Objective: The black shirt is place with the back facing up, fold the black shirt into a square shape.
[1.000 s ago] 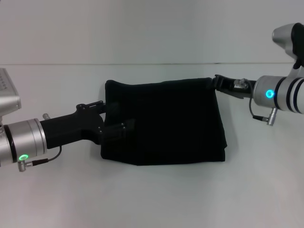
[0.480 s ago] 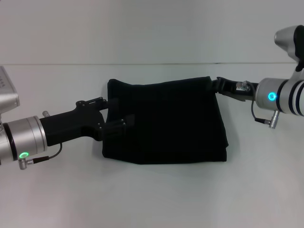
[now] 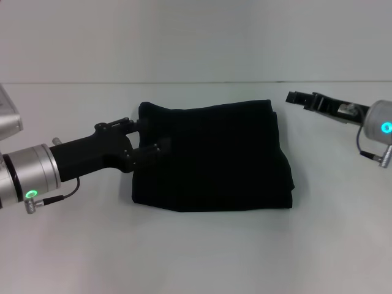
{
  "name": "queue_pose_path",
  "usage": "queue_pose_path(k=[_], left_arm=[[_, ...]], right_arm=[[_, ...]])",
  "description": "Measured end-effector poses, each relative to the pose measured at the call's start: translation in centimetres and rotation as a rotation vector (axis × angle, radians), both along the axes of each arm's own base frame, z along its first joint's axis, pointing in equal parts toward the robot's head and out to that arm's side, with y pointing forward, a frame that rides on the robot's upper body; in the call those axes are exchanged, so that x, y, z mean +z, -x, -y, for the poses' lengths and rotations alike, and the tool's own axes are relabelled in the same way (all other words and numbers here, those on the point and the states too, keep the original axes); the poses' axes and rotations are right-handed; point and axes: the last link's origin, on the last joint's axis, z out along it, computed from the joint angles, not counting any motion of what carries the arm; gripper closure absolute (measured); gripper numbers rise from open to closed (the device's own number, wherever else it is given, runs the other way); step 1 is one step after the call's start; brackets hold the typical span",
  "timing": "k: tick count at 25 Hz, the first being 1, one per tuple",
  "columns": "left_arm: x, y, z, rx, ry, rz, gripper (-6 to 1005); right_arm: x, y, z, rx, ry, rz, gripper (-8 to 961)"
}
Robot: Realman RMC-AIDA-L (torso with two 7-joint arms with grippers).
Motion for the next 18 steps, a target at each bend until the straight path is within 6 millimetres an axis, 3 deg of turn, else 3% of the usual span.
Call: queue_pose_path(k=[5, 16, 18], left_arm=[[0.1, -0.1, -0.1, 0.017, 0.000, 0.025, 264], [1.7, -2.0, -0.2, -0.017, 0.016, 0.165, 261], [2.2, -2.8, -0.7, -0.036, 0.019, 0.193, 260]], right_arm=[[1.6, -0.2, 1.1, 0.119, 0.013, -0.010, 310], [5.6, -0.5, 4.8, 0.414, 0.006, -0.033, 262], [6.4, 0.0, 5.6, 0.495, -0.017, -0.028, 38]])
